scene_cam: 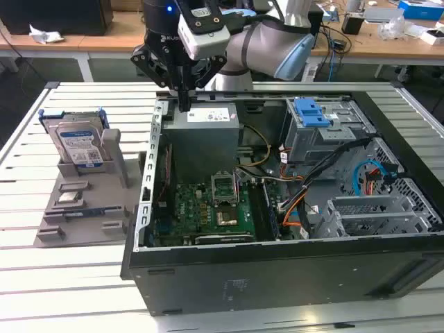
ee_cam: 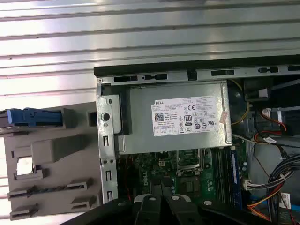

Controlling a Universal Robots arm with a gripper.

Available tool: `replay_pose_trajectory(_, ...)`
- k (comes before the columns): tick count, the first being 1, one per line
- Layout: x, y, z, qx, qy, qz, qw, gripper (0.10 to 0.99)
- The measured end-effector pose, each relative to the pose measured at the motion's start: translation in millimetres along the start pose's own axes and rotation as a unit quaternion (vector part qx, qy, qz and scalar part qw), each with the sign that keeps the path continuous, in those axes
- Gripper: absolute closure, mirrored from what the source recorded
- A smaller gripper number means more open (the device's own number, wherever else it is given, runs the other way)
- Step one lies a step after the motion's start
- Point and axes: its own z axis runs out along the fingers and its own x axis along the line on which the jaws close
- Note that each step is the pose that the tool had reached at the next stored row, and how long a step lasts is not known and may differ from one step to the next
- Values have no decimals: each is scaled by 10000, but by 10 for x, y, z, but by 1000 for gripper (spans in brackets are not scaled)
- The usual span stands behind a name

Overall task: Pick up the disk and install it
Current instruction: 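Reach for the disk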

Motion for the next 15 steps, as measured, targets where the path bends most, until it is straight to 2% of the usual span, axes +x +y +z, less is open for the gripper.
replay_pose_trajectory(8, 115, -8, -3, 0, 0, 0, 10000, 980)
replay_pose_trajectory(15, 285, -21, -7, 0, 0, 0, 10000, 980)
